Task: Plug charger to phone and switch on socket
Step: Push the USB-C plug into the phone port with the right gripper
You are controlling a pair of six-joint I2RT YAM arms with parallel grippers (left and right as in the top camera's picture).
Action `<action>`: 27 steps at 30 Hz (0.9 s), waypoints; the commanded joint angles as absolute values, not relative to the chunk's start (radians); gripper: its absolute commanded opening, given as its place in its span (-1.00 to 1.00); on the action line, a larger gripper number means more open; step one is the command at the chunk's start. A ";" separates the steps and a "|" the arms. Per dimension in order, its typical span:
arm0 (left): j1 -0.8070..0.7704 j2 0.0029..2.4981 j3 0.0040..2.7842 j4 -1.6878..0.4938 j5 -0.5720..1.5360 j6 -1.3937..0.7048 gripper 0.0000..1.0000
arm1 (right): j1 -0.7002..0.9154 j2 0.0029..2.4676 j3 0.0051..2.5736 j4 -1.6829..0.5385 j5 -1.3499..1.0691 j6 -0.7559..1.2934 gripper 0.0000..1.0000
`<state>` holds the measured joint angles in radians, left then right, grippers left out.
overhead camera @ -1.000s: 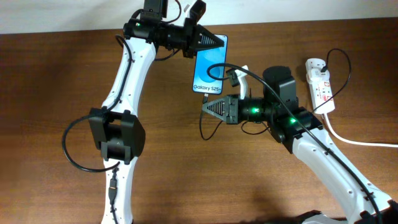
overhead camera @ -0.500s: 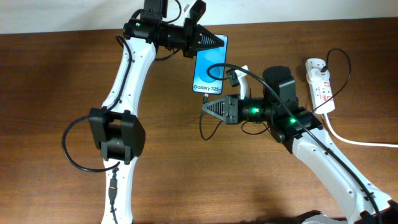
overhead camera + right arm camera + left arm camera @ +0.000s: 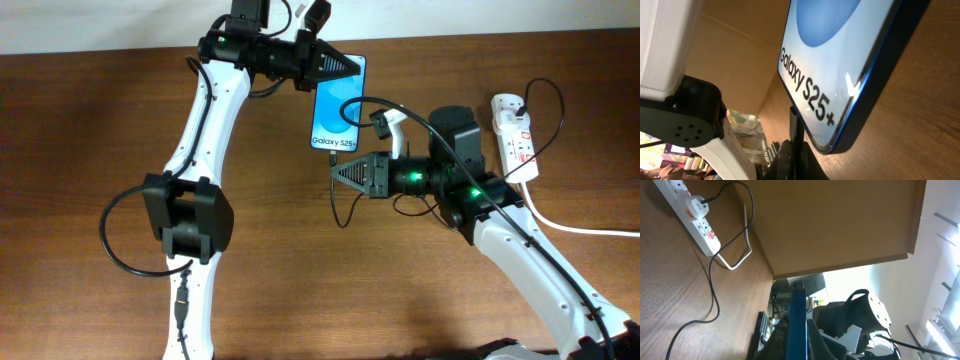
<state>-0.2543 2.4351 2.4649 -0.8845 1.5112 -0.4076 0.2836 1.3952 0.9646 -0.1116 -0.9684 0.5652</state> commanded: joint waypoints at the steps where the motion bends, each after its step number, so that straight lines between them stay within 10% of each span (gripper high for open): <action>1: -0.275 2.431 2.475 -0.899 1.570 -0.395 -1.00 | 0.249 1.402 0.978 -0.089 -0.904 0.559 -0.92; 27: -0.295 2.431 2.475 -0.957 1.573 -0.308 -1.00 | 0.220 1.415 0.978 0.020 -0.881 0.611 -0.92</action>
<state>-0.2562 2.4351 2.4653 -0.9344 1.4891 -0.3649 0.2745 1.4136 0.9493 -0.0299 -1.0122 0.6247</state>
